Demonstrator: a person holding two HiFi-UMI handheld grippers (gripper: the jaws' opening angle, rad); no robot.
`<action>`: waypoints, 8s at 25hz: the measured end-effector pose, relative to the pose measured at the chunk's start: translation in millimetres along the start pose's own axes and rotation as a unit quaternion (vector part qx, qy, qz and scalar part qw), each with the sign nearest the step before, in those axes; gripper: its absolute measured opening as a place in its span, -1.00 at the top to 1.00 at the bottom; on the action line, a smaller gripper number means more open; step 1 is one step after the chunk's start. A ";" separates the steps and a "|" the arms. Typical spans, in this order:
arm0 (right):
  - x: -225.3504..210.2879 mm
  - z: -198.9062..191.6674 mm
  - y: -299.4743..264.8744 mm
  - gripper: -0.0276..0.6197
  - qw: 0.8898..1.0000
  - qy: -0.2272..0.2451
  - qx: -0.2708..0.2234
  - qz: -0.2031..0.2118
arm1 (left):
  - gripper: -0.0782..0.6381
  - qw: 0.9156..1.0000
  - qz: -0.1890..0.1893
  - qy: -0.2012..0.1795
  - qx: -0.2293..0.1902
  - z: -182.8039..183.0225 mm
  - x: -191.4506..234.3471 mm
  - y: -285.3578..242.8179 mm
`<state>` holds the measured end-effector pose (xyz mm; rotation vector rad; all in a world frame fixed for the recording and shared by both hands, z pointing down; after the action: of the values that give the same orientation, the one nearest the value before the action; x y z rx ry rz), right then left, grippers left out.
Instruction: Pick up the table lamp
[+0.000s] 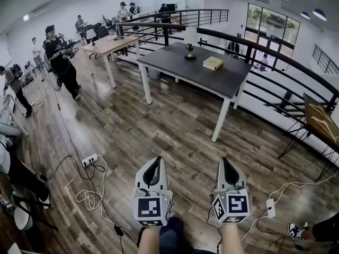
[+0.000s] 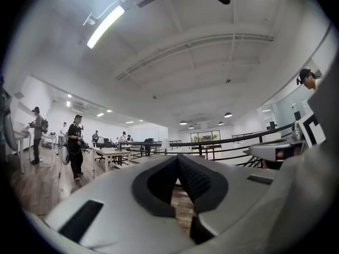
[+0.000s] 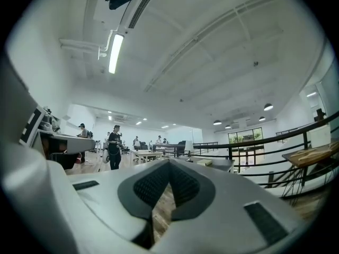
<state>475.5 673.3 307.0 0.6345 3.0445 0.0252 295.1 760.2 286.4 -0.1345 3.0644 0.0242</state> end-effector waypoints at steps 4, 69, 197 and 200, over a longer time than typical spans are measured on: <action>19.0 -2.2 -44.6 0.93 1.000 0.000 0.006 -0.002 | 0.73 1.000 -0.010 0.010 0.002 -4.9 34.0 -32.5; 89.6 -37.8 -574.0 0.94 0.999 -0.009 0.037 0.038 | 0.73 0.999 0.022 0.019 0.031 -50.5 322.9 -455.4; 29.2 -222.3 -1331.6 0.82 0.986 0.006 0.154 -0.059 | 0.31 0.788 -0.342 0.510 -0.041 -182.5 555.8 -1203.3; 30.7 -226.3 -1337.3 0.81 0.987 0.014 0.150 -0.056 | 0.31 0.768 -0.348 0.534 -0.061 -181.9 556.6 -1209.5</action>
<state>-94.0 -542.4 502.6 0.4746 3.1332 -0.4390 -164.6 -496.4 411.1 -1.8847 3.7486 0.1490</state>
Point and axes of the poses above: the fingertips, and each gripper's own axes: y backward along the fingers, x to its left, z out of its top, the point moved 1 cm from there along y, backward along the fingers, and after that the axes turned 15 degrees about -z, right-handed, at the moved point
